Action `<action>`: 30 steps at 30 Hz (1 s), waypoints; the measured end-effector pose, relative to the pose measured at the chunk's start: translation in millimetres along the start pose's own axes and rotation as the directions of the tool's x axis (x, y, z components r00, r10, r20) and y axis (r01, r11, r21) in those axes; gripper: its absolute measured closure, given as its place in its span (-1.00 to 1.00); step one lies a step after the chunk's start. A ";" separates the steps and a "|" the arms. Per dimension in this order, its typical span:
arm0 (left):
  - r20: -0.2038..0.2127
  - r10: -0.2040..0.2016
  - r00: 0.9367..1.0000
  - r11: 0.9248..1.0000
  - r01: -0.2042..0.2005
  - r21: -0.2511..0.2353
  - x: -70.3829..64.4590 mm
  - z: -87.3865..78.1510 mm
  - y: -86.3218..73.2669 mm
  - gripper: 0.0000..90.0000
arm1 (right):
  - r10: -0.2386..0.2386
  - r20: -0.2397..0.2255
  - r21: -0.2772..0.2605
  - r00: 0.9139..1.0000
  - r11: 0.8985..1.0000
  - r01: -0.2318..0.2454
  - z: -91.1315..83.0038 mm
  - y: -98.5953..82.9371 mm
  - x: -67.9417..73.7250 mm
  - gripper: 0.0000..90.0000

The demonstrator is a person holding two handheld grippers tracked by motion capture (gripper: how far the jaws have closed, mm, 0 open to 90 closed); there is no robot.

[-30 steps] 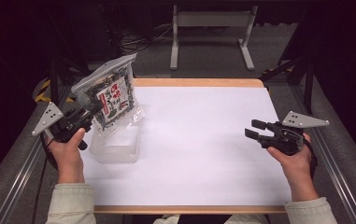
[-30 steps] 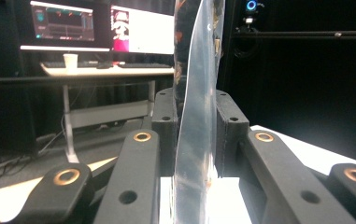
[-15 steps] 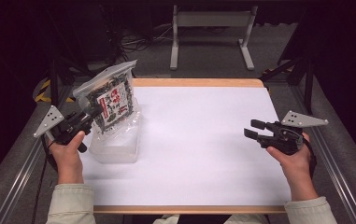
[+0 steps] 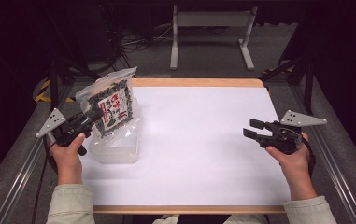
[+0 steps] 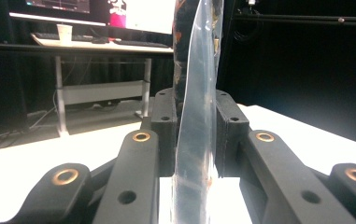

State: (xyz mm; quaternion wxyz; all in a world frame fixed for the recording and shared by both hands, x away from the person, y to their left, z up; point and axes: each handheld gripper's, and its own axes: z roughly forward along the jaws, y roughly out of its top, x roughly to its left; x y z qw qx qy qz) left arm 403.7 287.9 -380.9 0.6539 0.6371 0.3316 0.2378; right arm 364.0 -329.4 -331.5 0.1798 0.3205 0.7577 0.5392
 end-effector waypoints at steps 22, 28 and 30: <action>-0.035 -0.051 0.998 0.995 0.054 0.082 9.2 -8.5 -19.2 0.62 | 0.005 -0.016 0.003 1.000 1.000 -0.005 7.6 1.5 -1.5 0.09; -0.054 -0.050 0.997 0.994 0.055 0.093 10.8 -11.8 -22.6 0.60 | 0.008 -0.022 0.002 1.000 1.000 -0.008 9.7 2.4 -1.6 0.09; -0.060 -0.054 0.997 0.994 0.060 0.095 10.8 -11.9 -22.4 0.59 | 0.007 -0.022 0.003 1.000 1.000 -0.007 10.2 2.5 -1.7 0.09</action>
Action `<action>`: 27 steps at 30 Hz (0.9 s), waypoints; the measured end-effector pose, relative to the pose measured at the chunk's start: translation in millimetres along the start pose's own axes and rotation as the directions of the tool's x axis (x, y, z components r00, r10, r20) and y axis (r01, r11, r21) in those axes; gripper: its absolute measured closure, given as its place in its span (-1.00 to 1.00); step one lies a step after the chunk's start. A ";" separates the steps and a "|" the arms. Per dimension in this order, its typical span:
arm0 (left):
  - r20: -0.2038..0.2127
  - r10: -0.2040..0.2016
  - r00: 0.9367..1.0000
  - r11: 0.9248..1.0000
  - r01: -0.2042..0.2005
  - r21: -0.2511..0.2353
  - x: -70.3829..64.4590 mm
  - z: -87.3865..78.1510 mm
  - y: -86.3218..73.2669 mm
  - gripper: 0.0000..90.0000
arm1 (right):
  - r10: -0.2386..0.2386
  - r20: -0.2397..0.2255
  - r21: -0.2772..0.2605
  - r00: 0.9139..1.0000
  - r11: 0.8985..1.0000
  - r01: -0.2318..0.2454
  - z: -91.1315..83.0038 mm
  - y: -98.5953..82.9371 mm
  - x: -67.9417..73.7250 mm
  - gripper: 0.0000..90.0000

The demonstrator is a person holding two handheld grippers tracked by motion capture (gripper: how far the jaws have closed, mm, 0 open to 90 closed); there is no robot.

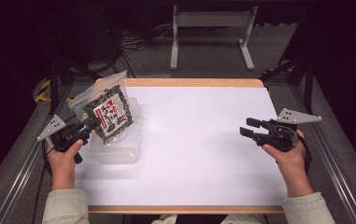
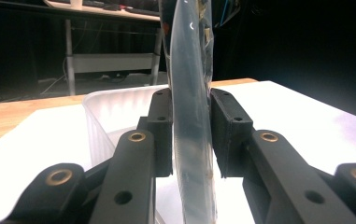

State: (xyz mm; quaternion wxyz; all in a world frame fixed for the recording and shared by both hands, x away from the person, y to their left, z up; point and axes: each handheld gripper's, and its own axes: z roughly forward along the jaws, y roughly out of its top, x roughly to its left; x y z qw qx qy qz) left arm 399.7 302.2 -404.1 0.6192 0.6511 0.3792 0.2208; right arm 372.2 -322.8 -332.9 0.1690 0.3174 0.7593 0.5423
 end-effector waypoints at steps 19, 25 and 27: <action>-0.110 -0.036 0.993 0.998 0.031 -0.053 -10.8 -7.5 16.4 -0.32 | 0.000 -0.008 0.008 1.000 1.000 0.000 4.8 0.1 -1.3 0.07; -0.151 -0.024 0.988 0.999 0.017 -0.048 -17.2 -16.8 21.8 -0.42 | -0.003 -0.021 0.010 1.000 1.000 0.004 12.1 2.4 -2.3 0.05; -0.179 -0.018 0.984 0.999 0.010 -0.046 -20.0 -22.4 25.4 -0.43 | -0.005 -0.027 0.014 1.000 1.000 0.005 14.4 2.6 -2.5 0.05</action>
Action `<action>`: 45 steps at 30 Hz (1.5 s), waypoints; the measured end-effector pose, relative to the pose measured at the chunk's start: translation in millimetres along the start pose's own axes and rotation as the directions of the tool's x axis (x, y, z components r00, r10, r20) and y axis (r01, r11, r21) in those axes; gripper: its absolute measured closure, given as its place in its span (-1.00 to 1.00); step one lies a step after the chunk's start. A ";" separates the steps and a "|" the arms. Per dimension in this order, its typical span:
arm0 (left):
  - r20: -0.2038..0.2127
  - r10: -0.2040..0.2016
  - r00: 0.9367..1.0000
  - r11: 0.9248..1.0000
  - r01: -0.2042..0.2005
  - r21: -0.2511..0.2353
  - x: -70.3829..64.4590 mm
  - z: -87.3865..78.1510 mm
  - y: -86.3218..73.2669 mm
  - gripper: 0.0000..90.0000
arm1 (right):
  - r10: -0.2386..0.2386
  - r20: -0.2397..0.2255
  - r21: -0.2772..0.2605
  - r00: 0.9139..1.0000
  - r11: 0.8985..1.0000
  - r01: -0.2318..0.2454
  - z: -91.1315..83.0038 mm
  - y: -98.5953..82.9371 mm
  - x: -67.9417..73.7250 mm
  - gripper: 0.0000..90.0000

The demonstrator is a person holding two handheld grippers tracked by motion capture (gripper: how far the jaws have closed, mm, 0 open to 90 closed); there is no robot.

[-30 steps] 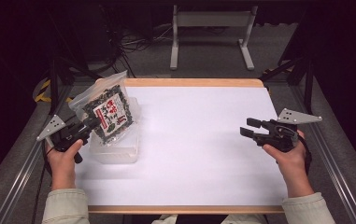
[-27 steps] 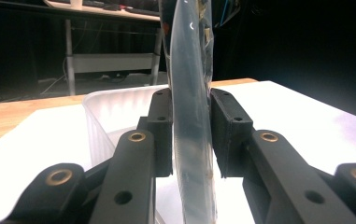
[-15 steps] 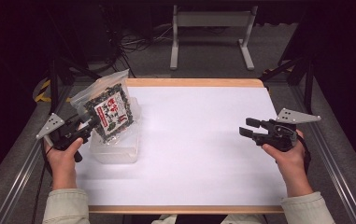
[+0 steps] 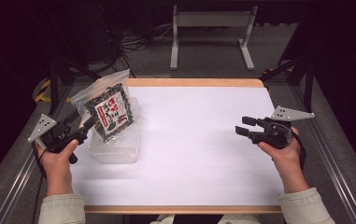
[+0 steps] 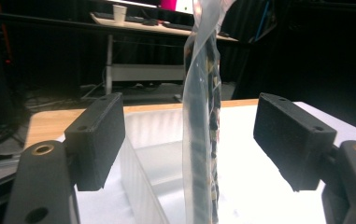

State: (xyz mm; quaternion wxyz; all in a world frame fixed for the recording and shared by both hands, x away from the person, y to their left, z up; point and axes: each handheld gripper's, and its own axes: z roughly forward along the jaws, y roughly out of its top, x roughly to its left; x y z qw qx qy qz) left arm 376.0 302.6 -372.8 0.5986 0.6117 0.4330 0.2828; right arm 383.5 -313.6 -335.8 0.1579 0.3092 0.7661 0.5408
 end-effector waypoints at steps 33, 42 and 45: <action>0.290 0.150 0.945 0.984 -0.170 0.044 -131.8 19.3 40.1 -0.46 | -0.009 0.027 0.009 1.000 1.000 0.009 2.2 -12.2 -2.5 -0.09; 0.401 0.139 0.905 0.964 -0.217 0.155 -166.3 63.1 0.9 -0.46 | -0.003 0.049 0.002 0.999 1.000 0.003 -4.7 -27.0 -3.9 -0.13; 0.423 0.128 0.897 0.962 -0.216 0.168 -170.0 71.6 -9.5 -0.46 | -0.004 0.053 0.007 0.999 1.000 0.004 -6.2 -31.3 -4.9 -0.14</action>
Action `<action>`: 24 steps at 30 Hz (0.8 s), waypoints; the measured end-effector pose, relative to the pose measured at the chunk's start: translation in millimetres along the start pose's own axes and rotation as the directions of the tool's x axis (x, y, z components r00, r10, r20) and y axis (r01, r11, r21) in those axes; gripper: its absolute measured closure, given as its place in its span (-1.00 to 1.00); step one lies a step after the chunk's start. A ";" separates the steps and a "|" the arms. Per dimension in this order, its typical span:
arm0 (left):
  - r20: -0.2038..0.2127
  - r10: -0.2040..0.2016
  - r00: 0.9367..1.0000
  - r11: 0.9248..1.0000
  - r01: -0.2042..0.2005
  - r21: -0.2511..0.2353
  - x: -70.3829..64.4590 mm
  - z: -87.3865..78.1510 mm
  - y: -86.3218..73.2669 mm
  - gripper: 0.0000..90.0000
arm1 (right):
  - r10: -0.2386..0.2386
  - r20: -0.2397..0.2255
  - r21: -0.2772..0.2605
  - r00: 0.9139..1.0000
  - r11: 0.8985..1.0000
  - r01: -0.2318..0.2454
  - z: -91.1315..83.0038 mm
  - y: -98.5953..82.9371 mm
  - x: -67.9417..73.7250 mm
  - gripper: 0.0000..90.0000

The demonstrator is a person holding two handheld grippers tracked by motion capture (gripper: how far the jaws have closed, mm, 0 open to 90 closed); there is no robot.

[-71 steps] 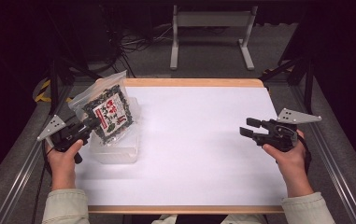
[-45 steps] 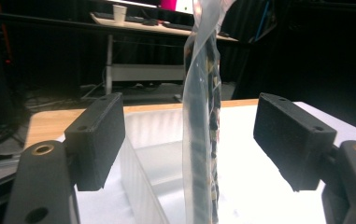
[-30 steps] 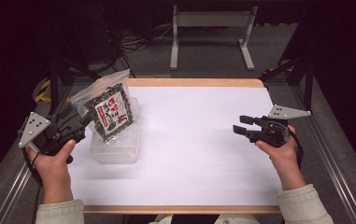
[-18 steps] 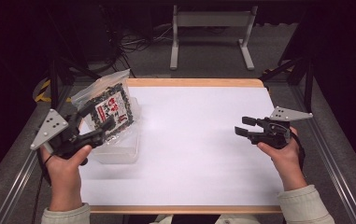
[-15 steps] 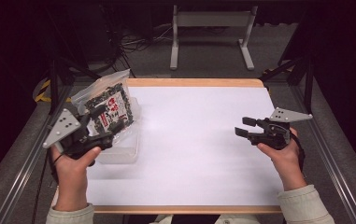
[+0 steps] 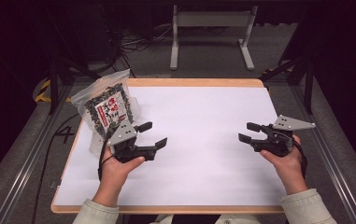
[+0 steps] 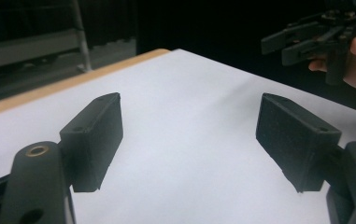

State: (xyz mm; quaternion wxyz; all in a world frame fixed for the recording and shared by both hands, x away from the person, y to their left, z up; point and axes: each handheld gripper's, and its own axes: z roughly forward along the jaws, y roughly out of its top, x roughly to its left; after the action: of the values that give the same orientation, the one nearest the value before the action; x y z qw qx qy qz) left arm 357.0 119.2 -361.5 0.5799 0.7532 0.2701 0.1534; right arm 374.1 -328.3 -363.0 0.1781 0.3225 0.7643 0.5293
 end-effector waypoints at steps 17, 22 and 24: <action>0.079 -0.038 0.996 0.989 0.026 0.147 -10.6 61.3 -57.0 -0.47 | 0.024 0.021 0.057 0.999 0.998 -0.025 -6.8 -46.0 -4.2 -0.18; 0.097 -0.025 0.995 0.983 0.007 0.185 -17.0 69.8 -62.8 -0.48 | 0.012 0.034 0.092 0.999 0.996 -0.015 -4.5 -57.1 -2.6 -0.20; 0.099 -0.011 0.995 0.977 -0.010 0.211 -19.3 73.1 -64.8 -0.49 | 0.010 0.037 0.093 0.999 0.996 -0.014 -4.1 -59.5 -2.5 -0.20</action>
State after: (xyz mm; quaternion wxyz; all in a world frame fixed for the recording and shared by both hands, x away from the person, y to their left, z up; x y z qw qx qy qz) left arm 366.4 61.9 -442.4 0.5092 0.8173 0.2557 0.0860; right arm 355.3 -346.6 -416.6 0.1736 0.3448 0.7828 0.4880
